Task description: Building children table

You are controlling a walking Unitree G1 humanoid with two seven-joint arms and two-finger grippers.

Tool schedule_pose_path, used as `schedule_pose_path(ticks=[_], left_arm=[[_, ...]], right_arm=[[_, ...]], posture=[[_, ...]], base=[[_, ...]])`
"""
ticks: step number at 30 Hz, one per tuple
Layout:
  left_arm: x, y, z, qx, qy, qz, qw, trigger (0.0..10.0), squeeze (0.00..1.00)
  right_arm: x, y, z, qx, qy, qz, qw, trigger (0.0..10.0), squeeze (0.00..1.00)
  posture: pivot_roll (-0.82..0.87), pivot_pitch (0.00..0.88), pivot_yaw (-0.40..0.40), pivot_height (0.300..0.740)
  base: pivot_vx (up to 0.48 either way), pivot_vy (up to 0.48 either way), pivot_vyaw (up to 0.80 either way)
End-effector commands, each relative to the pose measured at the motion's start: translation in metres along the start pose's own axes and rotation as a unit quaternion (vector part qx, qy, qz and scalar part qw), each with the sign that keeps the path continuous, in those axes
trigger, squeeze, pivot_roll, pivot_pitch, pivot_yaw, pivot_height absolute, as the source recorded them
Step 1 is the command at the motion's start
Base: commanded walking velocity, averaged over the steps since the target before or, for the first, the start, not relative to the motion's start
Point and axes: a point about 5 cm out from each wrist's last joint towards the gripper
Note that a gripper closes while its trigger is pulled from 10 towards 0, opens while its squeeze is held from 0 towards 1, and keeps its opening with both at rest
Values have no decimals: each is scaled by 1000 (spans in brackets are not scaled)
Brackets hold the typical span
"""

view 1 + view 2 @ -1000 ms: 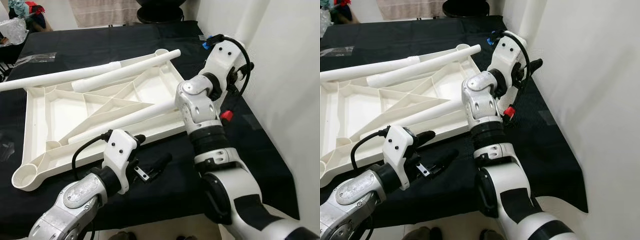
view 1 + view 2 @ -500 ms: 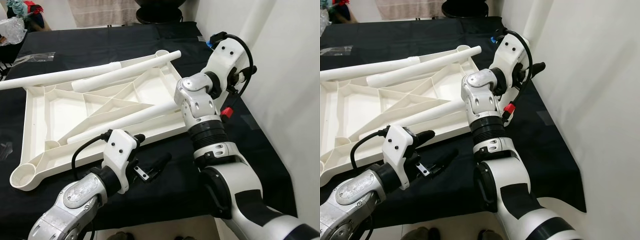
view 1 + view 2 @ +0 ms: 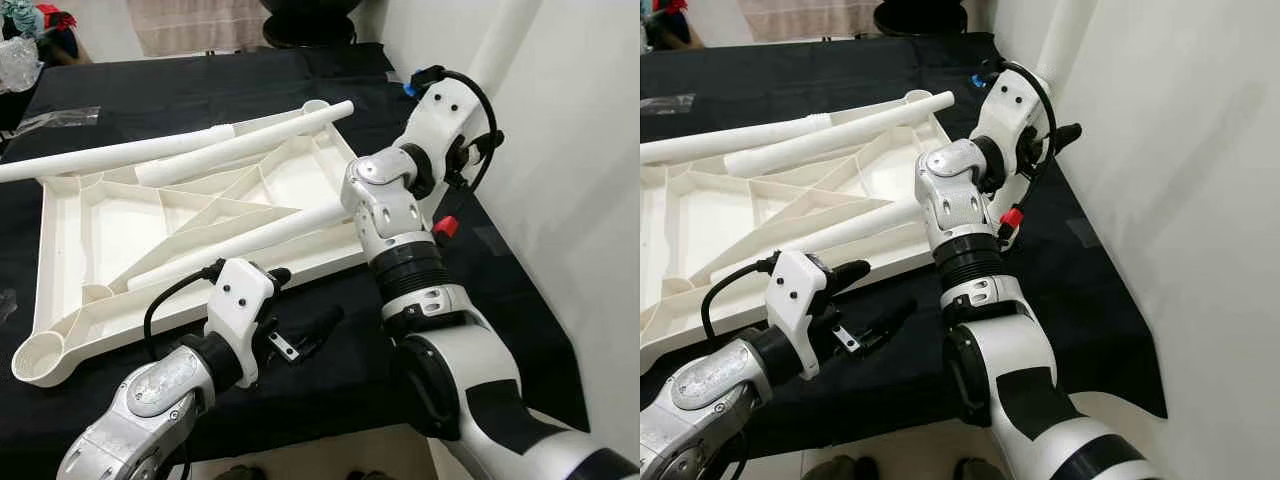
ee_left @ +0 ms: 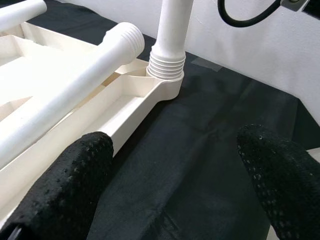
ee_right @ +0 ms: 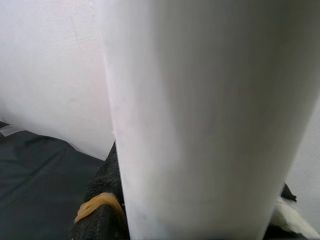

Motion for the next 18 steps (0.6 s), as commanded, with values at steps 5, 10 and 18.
schedule_pose_path(ticks=[5, 10, 18], left_arm=[[-6, 0, 4, -11, 10, -9, 1000, 10000, 0], [-6, 0, 5, -12, 11, -9, 1000, 10000, 0], [-7, 0, 5, -9, 10, -8, 1000, 10000, 0]], right_arm=[[-31, 3, 2, 5, 40, -50, 998, 10000, 0], [-32, 4, 1, 8, 45, -47, 998, 10000, 0], [-26, 13, -6, 44, 28, -28, 998, 10000, 0]], posture=[[73, 165, -48, 740], [71, 162, -48, 740], [70, 158, -50, 740]], base=[[0, 0, 0], [0, 0, 0], [0, 0, 0]])
Point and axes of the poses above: a point about 5 cm out from each wrist's last joint towards the gripper, its own y axis pointing back from the gripper into the wrist, its own x axis along the axis of the wrist's last joint, z = x × y, and after that the axes turned 4 degrees about y, right-handed
